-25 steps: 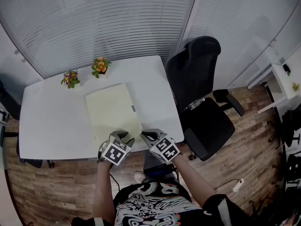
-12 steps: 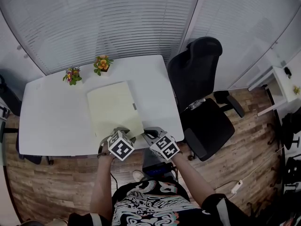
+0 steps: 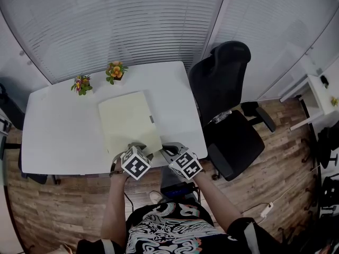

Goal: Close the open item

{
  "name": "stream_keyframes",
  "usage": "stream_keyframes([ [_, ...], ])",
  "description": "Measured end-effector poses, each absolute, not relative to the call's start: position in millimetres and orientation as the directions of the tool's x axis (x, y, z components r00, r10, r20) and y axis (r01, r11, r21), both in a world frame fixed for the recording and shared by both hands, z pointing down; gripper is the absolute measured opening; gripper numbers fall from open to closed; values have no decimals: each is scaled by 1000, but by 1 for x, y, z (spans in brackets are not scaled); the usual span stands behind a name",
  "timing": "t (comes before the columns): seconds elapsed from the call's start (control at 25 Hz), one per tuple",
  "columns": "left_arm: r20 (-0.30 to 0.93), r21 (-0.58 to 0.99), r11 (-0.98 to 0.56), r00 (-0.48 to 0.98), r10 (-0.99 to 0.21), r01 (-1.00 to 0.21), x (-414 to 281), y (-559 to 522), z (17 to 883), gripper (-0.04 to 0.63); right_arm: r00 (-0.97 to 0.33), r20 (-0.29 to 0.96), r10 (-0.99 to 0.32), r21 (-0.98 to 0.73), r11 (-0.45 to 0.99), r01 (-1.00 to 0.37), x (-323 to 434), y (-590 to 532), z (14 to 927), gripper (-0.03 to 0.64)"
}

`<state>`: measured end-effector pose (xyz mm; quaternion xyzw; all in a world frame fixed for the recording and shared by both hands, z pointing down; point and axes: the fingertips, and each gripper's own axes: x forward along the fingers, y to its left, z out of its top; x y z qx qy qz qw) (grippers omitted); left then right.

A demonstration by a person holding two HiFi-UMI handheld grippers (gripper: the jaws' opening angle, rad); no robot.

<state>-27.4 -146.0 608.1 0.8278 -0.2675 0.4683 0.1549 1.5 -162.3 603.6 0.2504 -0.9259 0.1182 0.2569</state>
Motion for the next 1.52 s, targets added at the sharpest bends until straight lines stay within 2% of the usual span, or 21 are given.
stream_keyframes([
  [1.52,852,7,-807,426,-304,-590,-27,-148,609,156,-739,537,-407,-77,848,-524,0,-164,605,2],
])
